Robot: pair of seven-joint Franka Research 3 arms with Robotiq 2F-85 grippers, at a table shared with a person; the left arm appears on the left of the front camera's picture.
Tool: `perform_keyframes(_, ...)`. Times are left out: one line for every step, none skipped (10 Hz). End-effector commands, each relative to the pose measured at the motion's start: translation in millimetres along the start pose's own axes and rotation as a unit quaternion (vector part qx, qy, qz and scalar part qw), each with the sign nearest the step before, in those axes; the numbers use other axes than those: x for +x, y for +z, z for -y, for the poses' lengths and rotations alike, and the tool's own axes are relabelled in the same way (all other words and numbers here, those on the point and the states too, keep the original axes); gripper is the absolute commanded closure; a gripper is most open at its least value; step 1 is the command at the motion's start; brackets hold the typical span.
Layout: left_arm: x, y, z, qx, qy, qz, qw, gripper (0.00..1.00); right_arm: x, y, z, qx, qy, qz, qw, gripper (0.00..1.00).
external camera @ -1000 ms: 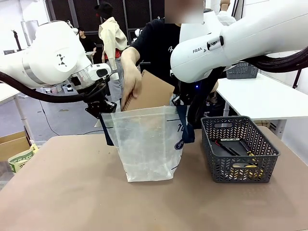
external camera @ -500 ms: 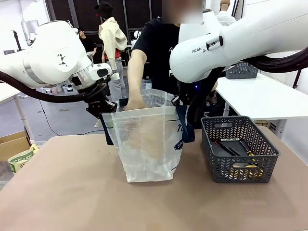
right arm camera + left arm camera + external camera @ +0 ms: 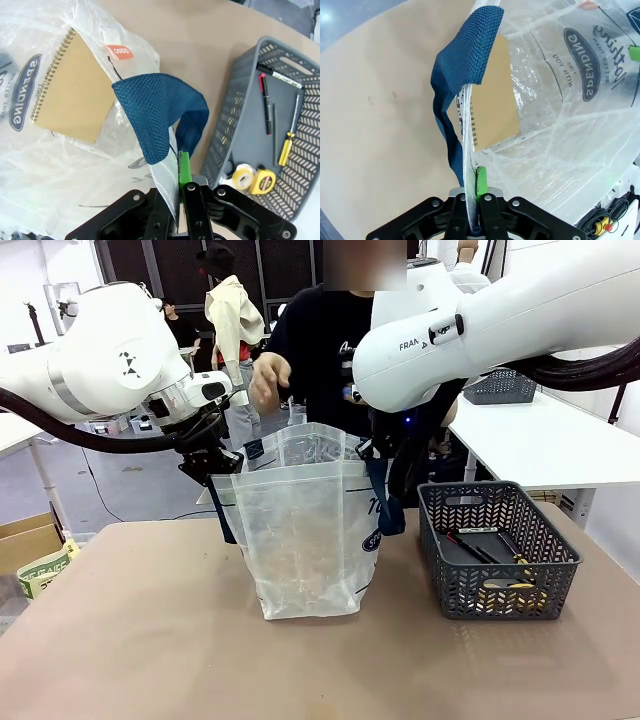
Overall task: Transfer purchased items from the store into the shopping bag.
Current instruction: Move the Reusable shopping bag to the right side of the table.
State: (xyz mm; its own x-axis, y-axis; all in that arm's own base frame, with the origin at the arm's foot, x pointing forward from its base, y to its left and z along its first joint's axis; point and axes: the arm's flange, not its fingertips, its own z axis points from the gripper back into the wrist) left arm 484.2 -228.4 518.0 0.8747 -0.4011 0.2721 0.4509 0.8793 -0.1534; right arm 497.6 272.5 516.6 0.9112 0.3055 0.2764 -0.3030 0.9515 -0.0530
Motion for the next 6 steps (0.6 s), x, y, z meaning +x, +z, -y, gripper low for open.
perform_keyframes(-0.9,1.2,-2.6,0.001,0.002,0.001,1.000,1.00,0.3,-0.2,3.0,-0.001,-0.003,0.000,1.000,1.00)
perform_keyframes(-0.9,1.2,-2.6,0.001,0.002,0.001,1.000,1.00,0.3,-0.2,3.0,-0.001,-0.003,0.000,1.000,1.00)
perform_keyframes(-0.9,1.2,-2.6,0.001,0.002,0.001,1.000,1.00,0.3,-0.2,3.0,-0.001,-0.003,0.000,1.000,1.00)
perform_keyframes(-0.9,1.2,-2.6,0.001,0.002,0.001,1.000,1.00,0.3,-0.2,3.0,-0.001,-0.003,0.000,1.000,1.00)
perform_keyframes(-0.9,1.2,-2.6,0.001,0.002,0.001,1.000,1.00,0.3,-0.2,3.0,-0.001,-0.003,0.000,1.000,1.00)
perform_keyframes(-0.9,1.2,-2.6,0.001,0.002,0.001,1.000,1.00,0.3,-0.2,3.0,-0.001,-0.003,0.000,1.000,1.00)
